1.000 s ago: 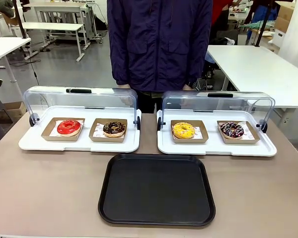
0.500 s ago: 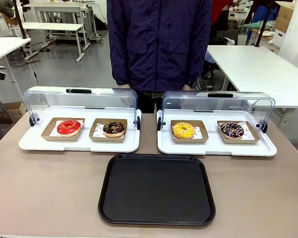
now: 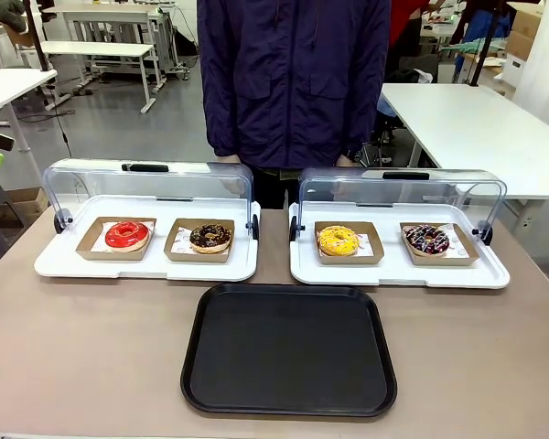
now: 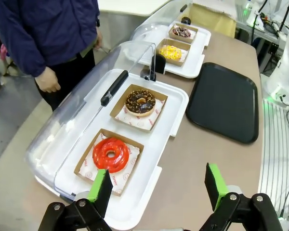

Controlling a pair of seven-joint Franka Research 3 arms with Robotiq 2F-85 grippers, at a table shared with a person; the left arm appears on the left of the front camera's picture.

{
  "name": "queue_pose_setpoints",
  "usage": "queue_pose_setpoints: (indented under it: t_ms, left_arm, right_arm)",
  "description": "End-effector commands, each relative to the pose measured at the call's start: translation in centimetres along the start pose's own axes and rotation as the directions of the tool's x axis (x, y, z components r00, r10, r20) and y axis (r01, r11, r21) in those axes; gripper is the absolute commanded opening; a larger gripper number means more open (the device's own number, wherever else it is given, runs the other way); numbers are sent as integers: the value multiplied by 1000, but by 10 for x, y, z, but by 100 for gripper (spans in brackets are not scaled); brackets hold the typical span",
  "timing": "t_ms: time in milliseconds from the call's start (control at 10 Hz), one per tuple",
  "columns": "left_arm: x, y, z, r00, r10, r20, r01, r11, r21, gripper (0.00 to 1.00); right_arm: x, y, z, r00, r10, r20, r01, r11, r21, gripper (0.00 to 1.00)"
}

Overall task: Move the second donut from the left to the tray.
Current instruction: Pick up the Paper togo box containing the Donut indicated by the person and place it on the Handle tray.

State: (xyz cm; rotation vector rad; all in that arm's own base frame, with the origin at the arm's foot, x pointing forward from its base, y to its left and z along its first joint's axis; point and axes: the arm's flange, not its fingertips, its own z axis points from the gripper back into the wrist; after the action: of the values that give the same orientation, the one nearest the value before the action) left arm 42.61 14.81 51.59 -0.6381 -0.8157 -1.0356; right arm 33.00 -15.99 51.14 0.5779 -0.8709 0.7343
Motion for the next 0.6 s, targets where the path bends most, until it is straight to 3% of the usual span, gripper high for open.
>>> queue_pose_setpoints:
  t_ms: [0,500]
  left_arm:
    - [0,-1,2,1000,-11,2,11,1000,-7,100]
    - [0,-1,2,1000,-11,2,11,1000,-7,100]
  right_arm:
    - [2,-3,0,999,27,30,-27,1000,6,100]
    - [2,-3,0,999,27,30,-27,1000,6,100]
